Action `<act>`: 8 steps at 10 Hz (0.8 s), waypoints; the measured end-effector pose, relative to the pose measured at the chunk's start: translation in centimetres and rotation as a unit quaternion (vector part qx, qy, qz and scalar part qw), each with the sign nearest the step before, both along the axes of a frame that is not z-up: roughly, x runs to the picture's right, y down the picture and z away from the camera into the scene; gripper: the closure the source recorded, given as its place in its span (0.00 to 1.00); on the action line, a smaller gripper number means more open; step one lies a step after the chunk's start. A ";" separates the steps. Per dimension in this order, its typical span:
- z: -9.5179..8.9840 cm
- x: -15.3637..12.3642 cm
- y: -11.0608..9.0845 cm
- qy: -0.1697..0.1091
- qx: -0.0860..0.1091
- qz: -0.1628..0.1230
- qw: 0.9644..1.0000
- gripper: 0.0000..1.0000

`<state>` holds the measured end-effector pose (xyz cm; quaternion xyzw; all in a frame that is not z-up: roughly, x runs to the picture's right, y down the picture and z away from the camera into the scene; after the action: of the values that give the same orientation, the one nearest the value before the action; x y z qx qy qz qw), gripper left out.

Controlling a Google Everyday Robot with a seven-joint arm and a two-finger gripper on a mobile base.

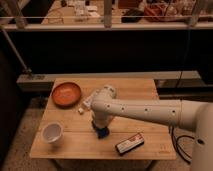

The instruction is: Place the pepper on the white sponge

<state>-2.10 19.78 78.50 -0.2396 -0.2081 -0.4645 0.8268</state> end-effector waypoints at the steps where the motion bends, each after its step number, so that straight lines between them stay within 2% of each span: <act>1: -0.1 0.0 0.1 -0.001 0.000 0.000 1.000 0.84; 5: -0.3 -0.1 0.3 -0.003 0.002 0.000 1.000 0.43; 8: -0.3 -0.1 0.5 -0.005 0.003 0.001 1.000 0.40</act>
<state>-2.19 20.29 78.18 -0.2346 -0.2108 -0.4655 0.8269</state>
